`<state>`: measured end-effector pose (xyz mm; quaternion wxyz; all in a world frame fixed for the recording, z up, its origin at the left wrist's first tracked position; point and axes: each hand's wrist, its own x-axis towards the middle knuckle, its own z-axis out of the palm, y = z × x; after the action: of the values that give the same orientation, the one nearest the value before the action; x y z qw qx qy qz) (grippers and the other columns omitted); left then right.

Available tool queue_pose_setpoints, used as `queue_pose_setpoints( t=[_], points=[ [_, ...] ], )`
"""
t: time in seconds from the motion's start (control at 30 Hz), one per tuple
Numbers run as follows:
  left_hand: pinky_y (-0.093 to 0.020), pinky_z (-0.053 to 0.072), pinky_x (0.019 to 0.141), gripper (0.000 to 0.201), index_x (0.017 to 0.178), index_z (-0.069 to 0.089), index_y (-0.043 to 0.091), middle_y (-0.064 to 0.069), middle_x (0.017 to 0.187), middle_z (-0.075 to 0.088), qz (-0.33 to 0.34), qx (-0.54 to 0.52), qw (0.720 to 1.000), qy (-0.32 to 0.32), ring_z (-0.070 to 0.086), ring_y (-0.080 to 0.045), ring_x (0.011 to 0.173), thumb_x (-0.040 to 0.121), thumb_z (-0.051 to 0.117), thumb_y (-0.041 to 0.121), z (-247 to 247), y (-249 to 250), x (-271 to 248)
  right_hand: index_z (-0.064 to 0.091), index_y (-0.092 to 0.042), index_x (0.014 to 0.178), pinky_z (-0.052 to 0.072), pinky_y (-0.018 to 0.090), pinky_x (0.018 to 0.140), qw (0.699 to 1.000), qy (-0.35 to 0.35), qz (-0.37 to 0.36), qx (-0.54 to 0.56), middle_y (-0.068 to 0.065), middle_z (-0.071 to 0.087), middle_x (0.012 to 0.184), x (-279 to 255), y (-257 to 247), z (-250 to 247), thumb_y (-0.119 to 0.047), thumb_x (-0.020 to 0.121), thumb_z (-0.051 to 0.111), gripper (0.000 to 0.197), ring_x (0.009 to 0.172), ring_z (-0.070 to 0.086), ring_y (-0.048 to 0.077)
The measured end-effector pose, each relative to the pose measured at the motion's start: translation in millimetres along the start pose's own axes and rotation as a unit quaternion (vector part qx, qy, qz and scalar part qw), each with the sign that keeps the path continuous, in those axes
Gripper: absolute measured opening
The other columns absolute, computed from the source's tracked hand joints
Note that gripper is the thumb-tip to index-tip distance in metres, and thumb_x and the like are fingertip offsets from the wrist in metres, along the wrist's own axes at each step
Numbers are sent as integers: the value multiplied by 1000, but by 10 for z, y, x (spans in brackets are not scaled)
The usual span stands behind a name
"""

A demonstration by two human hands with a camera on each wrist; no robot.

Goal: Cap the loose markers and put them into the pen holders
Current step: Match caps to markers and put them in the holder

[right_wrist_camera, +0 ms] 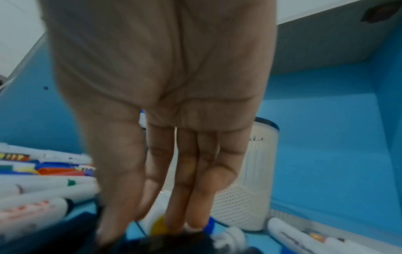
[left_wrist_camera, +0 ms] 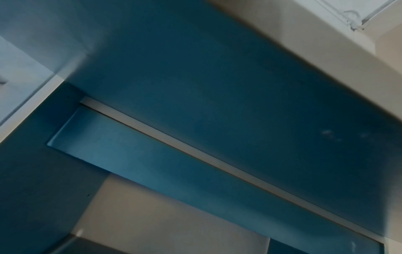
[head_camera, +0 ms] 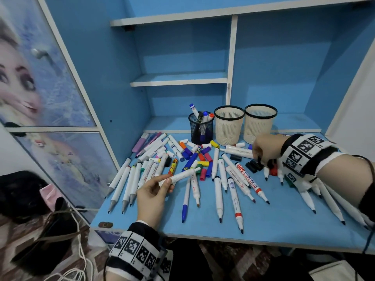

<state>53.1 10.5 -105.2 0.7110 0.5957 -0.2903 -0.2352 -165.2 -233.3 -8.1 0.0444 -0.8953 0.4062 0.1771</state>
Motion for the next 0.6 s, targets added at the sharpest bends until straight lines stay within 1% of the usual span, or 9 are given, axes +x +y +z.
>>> queue_pose_setpoints(
  t=[0.07,0.1,0.17,0.23,0.33,0.43,0.53,0.6],
  points=[
    [-17,54,66,14,89,70,12,-7,73,70,-1,-1,1000,-3,64,-12,66,87,60,2,-3,3,2,68,-15,102,38,11,57,1000,-23,0,-11,-12,55,75,7,50,25,-12,78,72,25,68,49,3],
    [-17,54,66,14,89,70,12,-7,73,69,0,-2,1000,-4,63,-12,66,87,60,2,-4,8,-2,68,-15,105,36,9,56,1000,-22,-6,-14,-14,53,74,7,61,34,-13,79,72,27,67,48,0],
    [-18,55,67,14,89,70,12,-10,74,69,4,-2,1000,-5,63,-13,66,88,60,1,0,20,-7,67,-16,108,32,7,54,999,-16,-20,-25,-18,49,72,13,61,43,-15,82,70,27,64,45,-3],
    [-18,55,67,16,88,70,12,-12,76,69,6,-3,1000,1,63,-14,67,88,59,1,5,24,-6,67,-17,109,31,7,53,999,-13,-28,-37,-19,47,73,31,53,54,-16,84,68,25,63,43,-3],
    [-18,55,66,16,87,70,13,-10,75,69,9,-11,1000,10,64,-13,67,88,59,1,16,38,-17,64,-19,101,31,7,54,998,-14,-35,-50,-17,46,73,66,45,64,-16,84,68,18,64,41,-2],
    [-19,55,66,15,88,70,11,-7,74,69,26,4,1000,10,64,-11,66,87,60,1,29,53,-51,60,-20,92,31,9,55,998,-23,-43,-49,-15,47,72,63,37,56,-15,85,67,12,65,42,0],
    [-21,55,66,14,90,70,9,-6,72,68,49,25,999,3,63,-10,64,87,60,-1,48,65,-76,60,-24,87,33,13,57,999,-3,-43,-18,-11,53,75,12,17,13,-19,87,65,7,73,50,8],
    [-20,55,65,14,90,69,8,-4,70,67,57,38,998,0,62,-8,62,87,60,-2,55,70,-78,59,-27,82,36,17,60,998,22,-48,18,-6,59,82,-51,-2,-31,-21,89,63,10,77,52,12]
  ],
)
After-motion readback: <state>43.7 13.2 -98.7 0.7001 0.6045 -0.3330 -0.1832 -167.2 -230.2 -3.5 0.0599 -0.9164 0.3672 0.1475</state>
